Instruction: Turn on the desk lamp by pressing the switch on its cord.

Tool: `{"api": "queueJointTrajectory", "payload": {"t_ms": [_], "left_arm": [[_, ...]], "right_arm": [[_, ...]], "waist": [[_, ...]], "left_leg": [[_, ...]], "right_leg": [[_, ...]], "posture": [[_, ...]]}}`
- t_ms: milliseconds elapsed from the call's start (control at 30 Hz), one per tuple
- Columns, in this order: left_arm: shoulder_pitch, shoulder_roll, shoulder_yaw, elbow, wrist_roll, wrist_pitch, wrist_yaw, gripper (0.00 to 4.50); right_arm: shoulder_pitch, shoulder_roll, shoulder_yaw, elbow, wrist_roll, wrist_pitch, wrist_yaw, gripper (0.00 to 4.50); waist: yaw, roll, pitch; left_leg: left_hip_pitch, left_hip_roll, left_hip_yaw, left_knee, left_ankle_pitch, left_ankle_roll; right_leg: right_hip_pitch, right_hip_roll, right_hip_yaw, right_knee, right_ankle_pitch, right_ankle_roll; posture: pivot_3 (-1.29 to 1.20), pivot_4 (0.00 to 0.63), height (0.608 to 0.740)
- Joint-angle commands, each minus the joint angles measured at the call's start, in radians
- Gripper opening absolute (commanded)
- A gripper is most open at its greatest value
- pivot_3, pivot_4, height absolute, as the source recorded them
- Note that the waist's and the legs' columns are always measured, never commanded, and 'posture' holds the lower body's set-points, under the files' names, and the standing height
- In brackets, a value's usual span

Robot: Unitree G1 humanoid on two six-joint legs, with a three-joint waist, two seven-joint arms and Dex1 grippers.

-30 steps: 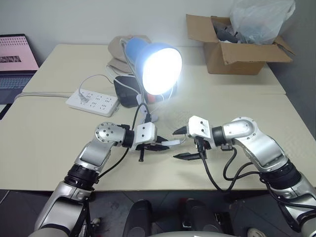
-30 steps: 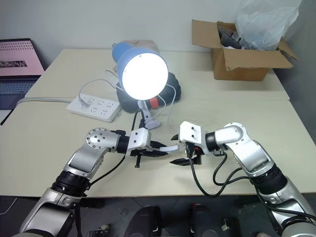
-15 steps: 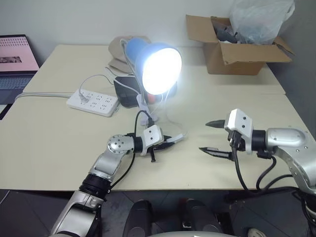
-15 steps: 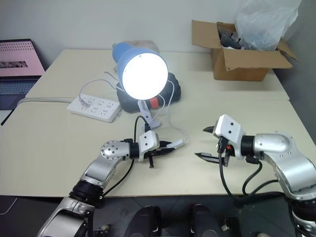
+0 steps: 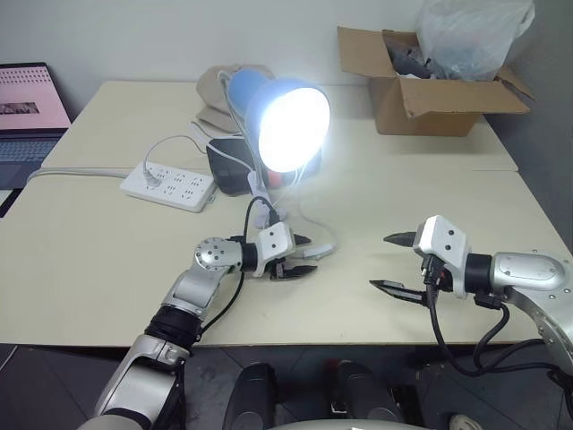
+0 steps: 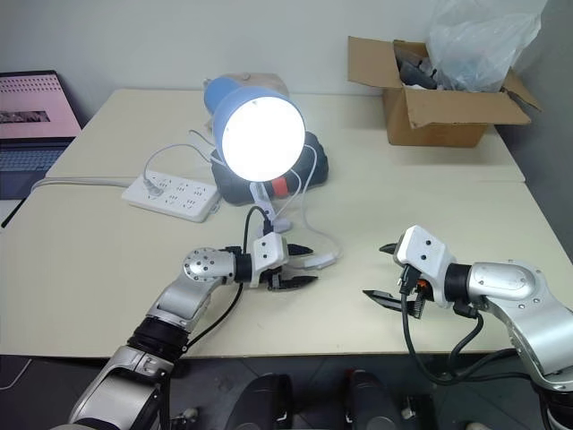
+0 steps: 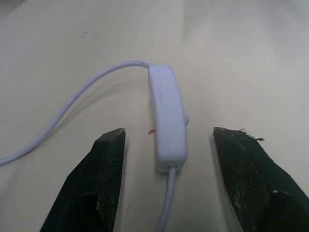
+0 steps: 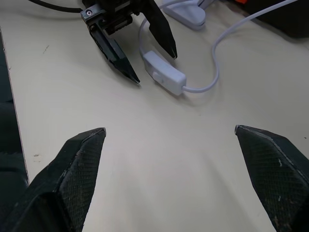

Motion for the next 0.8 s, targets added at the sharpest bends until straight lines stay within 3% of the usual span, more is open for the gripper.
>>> {"api": "queueJointTrajectory", "payload": {"t_ms": [33,267,467,800], "left_arm": [[0.044,0.075,0.070,-0.132,-0.050,0.029,-0.020,3.79],[0.194,0.217,0.229,-0.357,-0.133,0.161,0.021,3.79],[0.321,0.265,0.389,-0.519,-0.210,0.298,0.105,3.79],[0.478,0.316,0.458,-0.680,-0.347,0.442,0.088,3.79]], "right_arm": [[-0.027,-0.016,-0.015,-0.009,0.021,-0.018,0.005,4.50],[-0.039,-0.033,-0.042,0.047,0.018,-0.106,0.045,4.50],[-0.011,-0.060,-0.122,0.100,0.077,-0.170,0.124,4.50],[-0.023,-0.073,-0.122,0.157,0.100,-0.229,0.171,4.50]], "waist": [[-0.003,0.000,0.000],[-0.002,-0.001,0.000],[0.001,-0.001,0.000],[0.001,-0.001,0.000]], "left_leg": [[0.000,0.000,0.000,0.000,0.000,0.000],[0.000,0.001,0.000,0.000,0.000,0.000],[0.000,0.000,0.000,0.000,0.000,0.000],[0.001,0.001,0.000,-0.001,0.000,0.000]], "right_leg": [[0.000,0.000,0.000,0.000,0.000,0.000],[0.000,0.000,0.000,0.000,0.000,0.000],[0.000,-0.001,0.000,-0.001,0.000,-0.001],[0.000,-0.002,-0.001,-0.001,-0.001,-0.002]], "posture": [[0.00,0.150,0.740],[0.00,0.150,0.740],[0.00,0.150,0.740],[0.00,0.150,0.740]]}}
